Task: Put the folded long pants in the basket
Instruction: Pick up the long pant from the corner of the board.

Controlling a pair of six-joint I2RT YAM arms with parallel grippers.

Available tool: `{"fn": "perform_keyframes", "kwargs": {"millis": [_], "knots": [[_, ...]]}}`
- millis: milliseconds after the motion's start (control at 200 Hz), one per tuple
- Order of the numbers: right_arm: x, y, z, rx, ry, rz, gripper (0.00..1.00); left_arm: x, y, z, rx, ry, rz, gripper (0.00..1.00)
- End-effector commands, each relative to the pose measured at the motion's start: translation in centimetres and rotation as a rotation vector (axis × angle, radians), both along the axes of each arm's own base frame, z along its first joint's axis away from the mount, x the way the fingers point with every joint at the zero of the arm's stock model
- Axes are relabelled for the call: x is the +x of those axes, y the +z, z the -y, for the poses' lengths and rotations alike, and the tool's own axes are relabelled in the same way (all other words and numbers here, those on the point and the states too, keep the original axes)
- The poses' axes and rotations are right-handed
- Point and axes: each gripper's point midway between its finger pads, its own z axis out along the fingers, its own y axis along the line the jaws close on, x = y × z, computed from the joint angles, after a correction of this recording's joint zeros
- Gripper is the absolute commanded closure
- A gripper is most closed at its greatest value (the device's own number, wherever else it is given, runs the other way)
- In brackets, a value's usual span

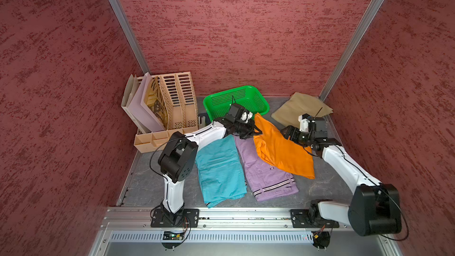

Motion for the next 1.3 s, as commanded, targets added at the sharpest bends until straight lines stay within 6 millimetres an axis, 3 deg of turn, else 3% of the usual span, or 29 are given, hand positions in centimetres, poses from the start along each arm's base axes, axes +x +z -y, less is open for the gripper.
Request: {"fn": "perform_keyframes", "kwargs": {"millis": [0,130,220,290,491,796,1042,1297], "knots": [[-3.1,-3.9,5.3,-0.105,-0.245,-0.241,0.13,0.7,1.0,-1.1,0.048,-0.011,0.069,1.0],[-5.2,-5.2,8.7,-0.219,-0.35,-0.302,0.11,1.5,-0.4,-1.9,0.102,-0.003,0.079,1.0],[-6.6,-5.7,12.0,-0.338,-0.428,-0.36,0.09,2.3,-1.5,-2.3,0.112,0.008,0.063,1.0],[-6.9,-6.8,12.7,-0.311,-0.426,-0.402,0.06,2.5,-2.0,-2.6,0.122,0.009,0.055,1.0],[-5.9,-10.1,8.7,-0.053,-0.292,-0.473,0.07,3.0,-3.0,-3.2,0.156,0.015,0.056,1.0],[-6.1,-12.2,7.0,0.041,-0.237,-0.546,0.1,3.0,-4.4,-3.7,0.178,0.018,0.043,1.0],[-5.8,-13.0,4.0,0.096,-0.137,-0.58,0.23,2.8,-5.1,-3.4,0.165,0.013,0.034,1.0],[-6.0,-13.8,2.4,0.09,-0.073,-0.606,0.47,2.6,-5.3,-3.2,0.163,0.009,0.031,1.0]]}}
